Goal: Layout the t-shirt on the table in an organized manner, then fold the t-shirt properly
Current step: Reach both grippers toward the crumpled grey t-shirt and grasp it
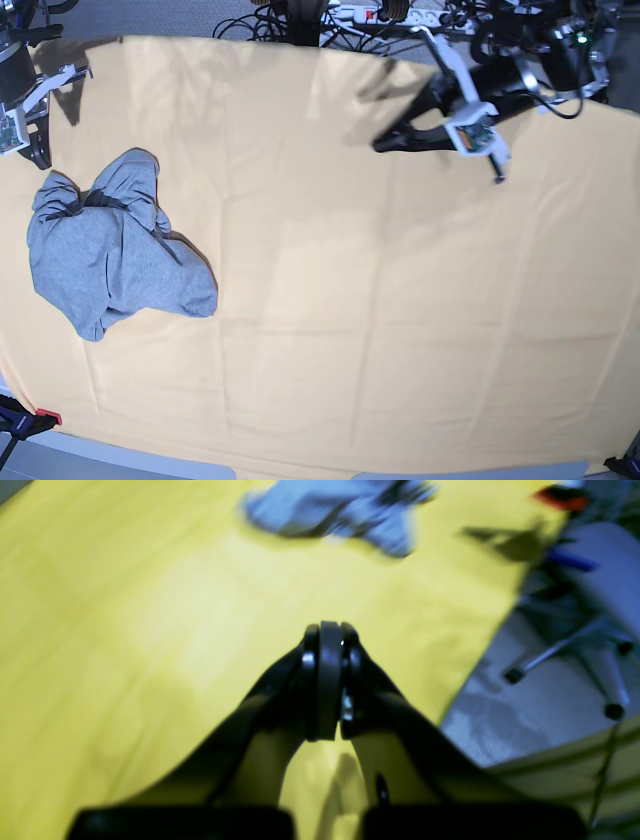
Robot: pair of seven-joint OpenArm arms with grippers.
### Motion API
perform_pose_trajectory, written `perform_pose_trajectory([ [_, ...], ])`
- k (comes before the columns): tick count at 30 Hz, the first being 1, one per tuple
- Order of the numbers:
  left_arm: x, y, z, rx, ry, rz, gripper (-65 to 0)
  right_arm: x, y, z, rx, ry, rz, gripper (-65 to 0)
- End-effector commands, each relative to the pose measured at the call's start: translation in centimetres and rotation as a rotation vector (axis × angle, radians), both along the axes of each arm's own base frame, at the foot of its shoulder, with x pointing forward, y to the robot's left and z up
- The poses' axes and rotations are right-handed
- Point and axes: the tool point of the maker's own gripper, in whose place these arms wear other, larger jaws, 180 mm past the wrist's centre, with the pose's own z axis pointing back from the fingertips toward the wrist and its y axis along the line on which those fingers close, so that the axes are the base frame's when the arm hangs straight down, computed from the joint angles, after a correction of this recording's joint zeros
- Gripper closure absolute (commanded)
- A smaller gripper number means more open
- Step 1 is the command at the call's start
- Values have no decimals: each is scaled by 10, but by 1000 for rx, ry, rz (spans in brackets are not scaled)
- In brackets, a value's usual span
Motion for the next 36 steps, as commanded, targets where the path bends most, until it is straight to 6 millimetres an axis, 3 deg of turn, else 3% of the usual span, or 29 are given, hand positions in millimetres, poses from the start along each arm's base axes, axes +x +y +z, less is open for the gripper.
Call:
perform_pose_trajectory([
  [1,-3,-13,13,-42,-48,-44,0,3,0,7,-3,-30,8,0],
  [10,39,-90,-38,-105,23,-107,0,-4,-1,1,9,-26,-29,0],
  [16,64,-145,-58,-140,83,-182,0,-7,-1,-2,16,-30,-51,0],
  [25,93,-214,-43,-271,183,-202,0,-8,0,-4,-4,-17,-33,0],
  [26,94,-224,-41,-280,197,-208,-52,-8,0,-4,-7,-15,-31,0],
  [28,94,-242,-41,-288,234,-218,-229,-8,1,-5,-8,-12,-24,0],
  [30,95,-249,-53,-267,278,-214,-370,-8,2,-5,-8,-9,-18,0],
  [32,96,-248,-70,-235,317,-203,-386,-9,1,-6,-8,-7,-18,0],
  [36,86,-255,-84,-201,347,-229,-386,-9,1,-5,-8,-9,-23,0],
])
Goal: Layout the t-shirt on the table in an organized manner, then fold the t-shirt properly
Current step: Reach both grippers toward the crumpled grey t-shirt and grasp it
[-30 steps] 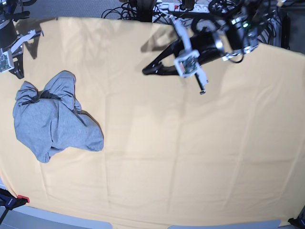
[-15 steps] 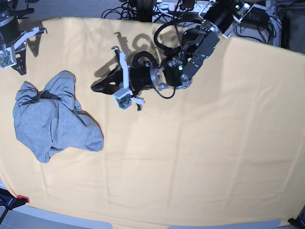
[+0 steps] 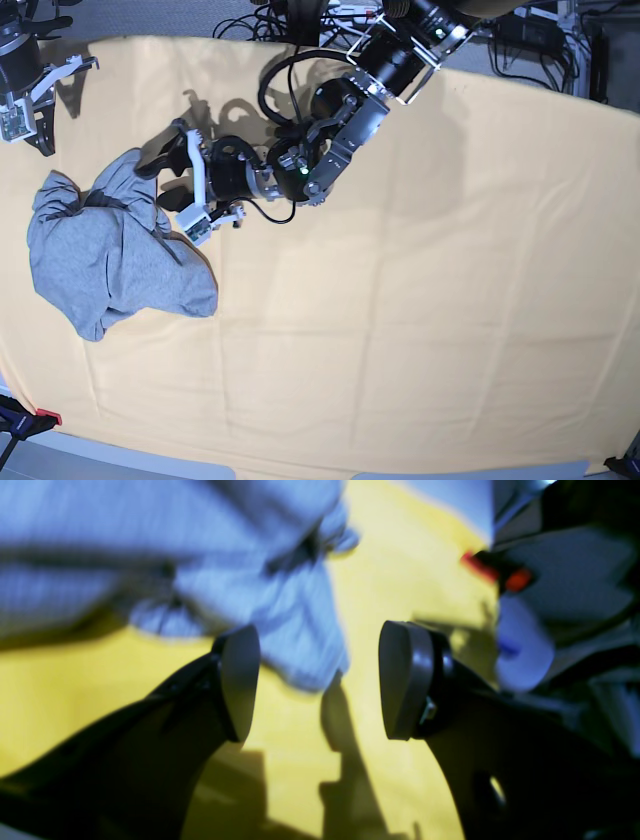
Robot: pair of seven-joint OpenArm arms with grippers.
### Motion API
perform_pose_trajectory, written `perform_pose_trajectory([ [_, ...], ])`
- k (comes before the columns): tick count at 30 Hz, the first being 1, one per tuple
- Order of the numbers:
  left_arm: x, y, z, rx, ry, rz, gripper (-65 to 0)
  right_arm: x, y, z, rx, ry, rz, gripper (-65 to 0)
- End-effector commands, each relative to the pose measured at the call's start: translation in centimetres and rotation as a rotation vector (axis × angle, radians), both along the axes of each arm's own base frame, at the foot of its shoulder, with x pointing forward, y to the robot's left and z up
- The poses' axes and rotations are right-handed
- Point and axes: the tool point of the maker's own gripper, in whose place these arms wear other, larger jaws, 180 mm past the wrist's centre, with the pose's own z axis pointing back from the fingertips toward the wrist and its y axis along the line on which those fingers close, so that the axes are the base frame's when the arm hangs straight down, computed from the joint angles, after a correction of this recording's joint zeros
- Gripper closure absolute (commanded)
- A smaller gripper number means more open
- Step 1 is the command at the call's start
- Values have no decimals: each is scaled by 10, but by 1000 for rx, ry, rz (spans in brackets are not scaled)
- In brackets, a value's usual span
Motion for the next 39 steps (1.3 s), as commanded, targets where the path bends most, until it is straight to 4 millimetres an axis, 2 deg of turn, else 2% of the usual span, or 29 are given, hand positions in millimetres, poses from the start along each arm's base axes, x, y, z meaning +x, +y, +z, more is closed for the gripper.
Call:
perform_pose_trajectory([
  [1,5,-13,23,-59,-40,-1,-386,3,1,9,-8,-31,12,0],
  [6,0,-18,3,-23,-44,5,-386,3,1,9,-4,-34,15,0],
  [10,-3,-22,-5,-42,-32,10,-386,3,1,9,-4,-33,14,0],
  [16,12,-22,6,-74,-70,35,-385,3,1,9,-4,-32,14,0],
  [17,16,-22,7,-72,-76,41,-365,3,1,9,-4,-32,14,0],
  [18,20,-21,8,-65,-79,55,-311,3,1,9,-4,-32,14,0],
  [21,35,-16,3,-25,-68,129,0,3,1,9,-4,-32,14,0],
  [23,34,-15,-2,8,-52,118,0,3,1,9,-4,-33,14,0],
  [26,19,-18,-3,34,-20,4,0,4,5,11,21,-46,22,0],
  [29,11,-16,1,63,-11,-82,0,5,23,13,103,-57,90,0],
  [31,14,-11,7,73,-5,-88,0,3,34,12,129,-46,147,0],
  [37,37,15,21,106,7,-51,0,3,44,13,159,-50,193,0],
  [38,40,19,24,107,0,-53,0,3,47,15,182,-58,203,-46],
  [39,43,24,26,104,3,-53,0,3,52,18,213,-69,213,-120],
])
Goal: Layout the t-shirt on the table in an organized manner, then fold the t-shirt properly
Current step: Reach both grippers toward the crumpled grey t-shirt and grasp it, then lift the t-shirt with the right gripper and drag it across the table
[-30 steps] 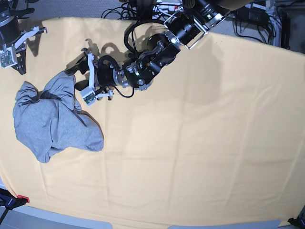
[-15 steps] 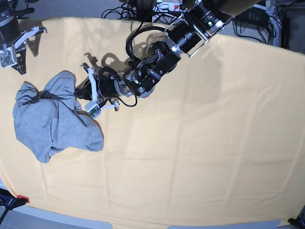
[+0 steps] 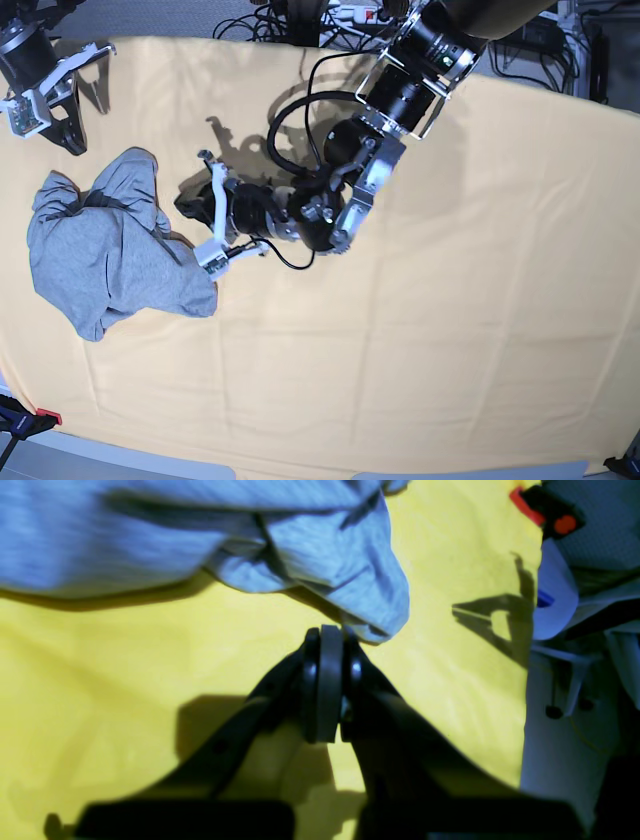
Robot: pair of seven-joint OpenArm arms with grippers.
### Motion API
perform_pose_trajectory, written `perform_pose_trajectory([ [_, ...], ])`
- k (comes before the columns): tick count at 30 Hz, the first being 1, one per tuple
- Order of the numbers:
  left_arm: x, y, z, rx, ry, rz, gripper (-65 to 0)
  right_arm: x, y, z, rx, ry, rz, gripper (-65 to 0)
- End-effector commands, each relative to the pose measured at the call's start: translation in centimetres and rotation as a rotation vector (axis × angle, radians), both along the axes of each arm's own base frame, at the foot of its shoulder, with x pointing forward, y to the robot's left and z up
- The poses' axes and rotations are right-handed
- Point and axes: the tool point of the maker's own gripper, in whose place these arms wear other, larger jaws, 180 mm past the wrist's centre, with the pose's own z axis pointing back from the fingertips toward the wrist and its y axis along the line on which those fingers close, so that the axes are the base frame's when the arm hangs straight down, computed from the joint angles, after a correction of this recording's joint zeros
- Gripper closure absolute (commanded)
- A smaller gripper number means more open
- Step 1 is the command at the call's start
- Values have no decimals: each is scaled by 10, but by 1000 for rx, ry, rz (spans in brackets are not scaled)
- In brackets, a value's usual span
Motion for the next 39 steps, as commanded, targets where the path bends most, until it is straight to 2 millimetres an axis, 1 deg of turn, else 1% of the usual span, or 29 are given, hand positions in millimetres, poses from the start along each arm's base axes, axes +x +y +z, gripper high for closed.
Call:
perform_pose_trajectory([
  [1,8,-6,29,-80,-30,-4,0,2,8,10,30,-36,34,-196],
  [2,9,-2,32,-92,-20,-10,0,3,12,9,46,-35,44,-266],
  [3,10,2,36,-108,-7,-15,0,3,18,7,58,-30,58,-315],
  [4,10,6,41,-131,7,-22,-22,4,26,3,68,-19,77,-342],
  [7,14,19,53,-186,49,-35,-174,6,50,-17,81,36,134,-347],
  [9,19,35,55,-187,56,-44,-276,12,56,-29,51,57,124,-347],
  [10,22,44,56,-187,55,-47,-312,17,55,-33,27,56,110,-347],
  [11,25,53,56,-184,60,-42,-329,22,53,-36,4,48,94,-347],
  [13,35,73,58,-185,66,-18,-331,33,44,-39,-31,33,47,-347],
  [16,47,107,60,-201,76,32,-330,39,37,-46,-10,41,12,-347],
  [19,52,139,68,-244,79,58,-330,44,33,-61,36,69,9,-347],
  [21,54,154,74,-261,60,64,-330,50,28,-70,61,83,-7,-347],
  [24,56,171,83,-291,47,76,-330,60,26,-81,111,96,0,-347],
  [27,56,187,89,-284,24,82,-330,68,27,-92,140,115,5,-347],
  [32,56,211,96,-224,-34,90,-330,82,23,-127,108,189,-21,-347],
  [35,56,221,98,-191,-59,94,-329,94,23,-136,84,204,-33,-343],
  [36,56,225,98,-180,-60,98,-330,98,22,-137,69,202,-39,-326],
  [39,57,235,95,-152,-62,110,-329,107,18,-133,28,185,-46,-242],
])
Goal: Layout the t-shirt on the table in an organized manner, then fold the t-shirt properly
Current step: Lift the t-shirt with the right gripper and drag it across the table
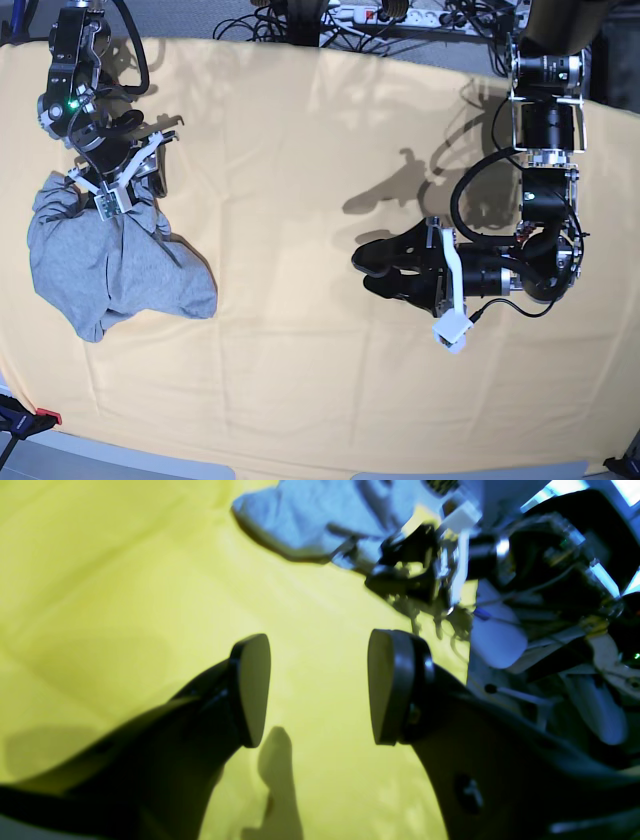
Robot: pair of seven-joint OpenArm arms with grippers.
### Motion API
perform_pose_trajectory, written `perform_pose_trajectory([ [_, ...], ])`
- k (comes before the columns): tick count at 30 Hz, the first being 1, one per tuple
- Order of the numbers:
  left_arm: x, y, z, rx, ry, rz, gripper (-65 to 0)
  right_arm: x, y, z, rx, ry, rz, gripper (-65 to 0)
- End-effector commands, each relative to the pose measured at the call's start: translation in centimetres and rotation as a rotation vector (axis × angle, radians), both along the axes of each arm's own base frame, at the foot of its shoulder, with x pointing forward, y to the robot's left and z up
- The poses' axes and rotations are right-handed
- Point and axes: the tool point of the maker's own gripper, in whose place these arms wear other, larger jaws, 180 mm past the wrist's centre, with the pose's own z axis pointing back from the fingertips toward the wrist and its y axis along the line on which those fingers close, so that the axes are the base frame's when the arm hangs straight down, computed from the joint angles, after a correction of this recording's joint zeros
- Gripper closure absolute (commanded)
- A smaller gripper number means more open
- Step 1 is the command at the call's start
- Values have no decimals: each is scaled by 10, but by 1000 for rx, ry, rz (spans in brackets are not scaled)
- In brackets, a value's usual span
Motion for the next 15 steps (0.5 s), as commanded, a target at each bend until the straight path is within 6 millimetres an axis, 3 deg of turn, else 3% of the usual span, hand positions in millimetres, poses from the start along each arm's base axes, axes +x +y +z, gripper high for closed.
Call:
perform_pose_trajectory([
  [1,7,5,19,-22,-52,6,-329,8,-5,10,-21,-35,0,-196],
  [4,8,18,17,14,-53,21,-329,11,-3,13,-9,-45,5,0],
  [9,8,20,16,19,-53,23,-329,0,48,28,216,-65,210,0],
  [15,8,20,16,20,-53,23,-329,-16,105,39,458,0,318,0],
])
